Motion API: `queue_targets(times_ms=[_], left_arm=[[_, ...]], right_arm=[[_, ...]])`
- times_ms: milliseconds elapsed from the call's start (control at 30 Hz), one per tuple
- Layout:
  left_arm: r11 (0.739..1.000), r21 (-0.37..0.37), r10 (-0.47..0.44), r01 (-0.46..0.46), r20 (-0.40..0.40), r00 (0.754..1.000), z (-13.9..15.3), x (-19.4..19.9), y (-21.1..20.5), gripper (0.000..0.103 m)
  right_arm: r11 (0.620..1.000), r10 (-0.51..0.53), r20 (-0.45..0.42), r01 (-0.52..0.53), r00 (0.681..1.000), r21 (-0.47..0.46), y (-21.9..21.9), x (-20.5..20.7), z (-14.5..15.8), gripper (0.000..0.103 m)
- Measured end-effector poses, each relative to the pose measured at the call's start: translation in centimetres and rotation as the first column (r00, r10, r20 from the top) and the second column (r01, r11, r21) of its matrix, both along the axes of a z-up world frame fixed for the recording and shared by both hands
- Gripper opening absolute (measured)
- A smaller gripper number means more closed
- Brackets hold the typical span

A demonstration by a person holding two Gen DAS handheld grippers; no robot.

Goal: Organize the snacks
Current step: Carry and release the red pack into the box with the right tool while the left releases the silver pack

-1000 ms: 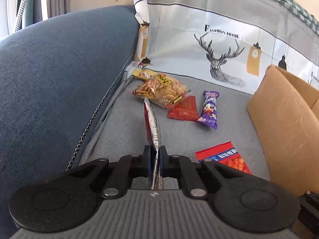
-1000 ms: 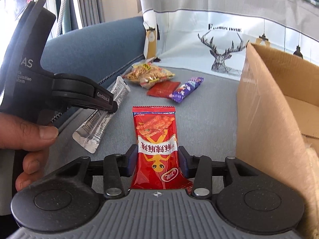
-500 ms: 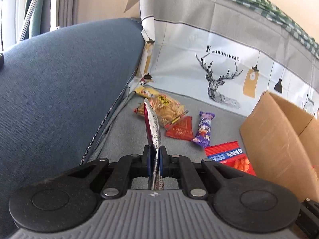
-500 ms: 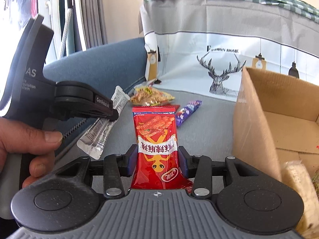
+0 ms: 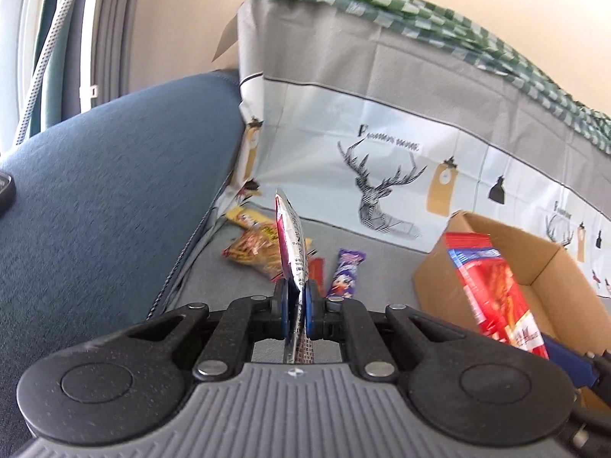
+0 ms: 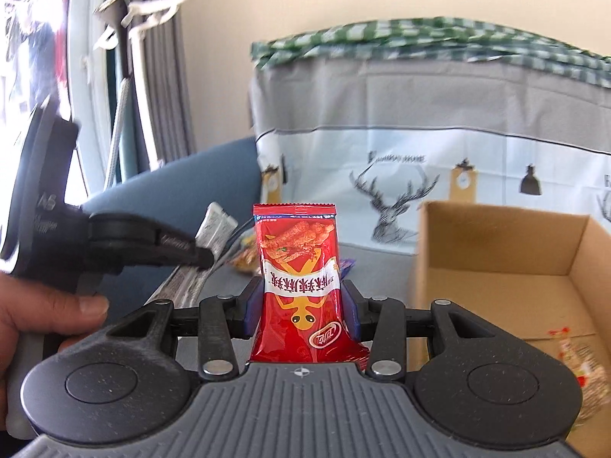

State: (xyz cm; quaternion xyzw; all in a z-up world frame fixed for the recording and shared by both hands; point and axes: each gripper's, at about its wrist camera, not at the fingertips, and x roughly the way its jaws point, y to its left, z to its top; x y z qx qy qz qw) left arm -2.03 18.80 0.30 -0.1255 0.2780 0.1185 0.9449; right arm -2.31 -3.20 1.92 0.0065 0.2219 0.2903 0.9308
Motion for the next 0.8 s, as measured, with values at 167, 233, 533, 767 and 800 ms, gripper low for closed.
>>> queue_targets(times_ms=[167, 233, 533, 767, 800], left_arm=[[0.999, -0.010, -0.037, 0.038, 0.030, 0.999, 1.2, 0.2, -1.7, 0.008], [0.998, -0.017, -0.054, 0.054, 0.045, 0.998, 1.6, 0.4, -2.4, 0.008], [0.986, -0.007, -0.164, 0.165, 0.082, 0.983, 2.7, 1.4, -7.1, 0.008], [0.971, -0.007, -0.238, 0.240, 0.103, 0.966, 2.7, 2.5, -10.4, 0.008], [0.968, -0.009, -0.248, 0.250, 0.105, 0.963, 2.6, 2.7, -10.9, 0.008]], right_arm=[[0.998, -0.060, -0.023, 0.060, 0.998, 0.031, -3.4, 1.4, 1.9, 0.044], [0.995, -0.090, -0.029, 0.091, 0.995, 0.049, -5.1, 2.3, 2.9, 0.044], [0.976, -0.212, 0.081, 0.207, 0.974, 0.063, -12.5, 6.4, 7.1, 0.044], [0.938, -0.343, 0.003, 0.342, 0.939, 0.057, -17.5, 8.1, 3.9, 0.044], [0.933, -0.355, -0.004, 0.355, 0.935, 0.064, -18.1, 8.1, 3.8, 0.044]])
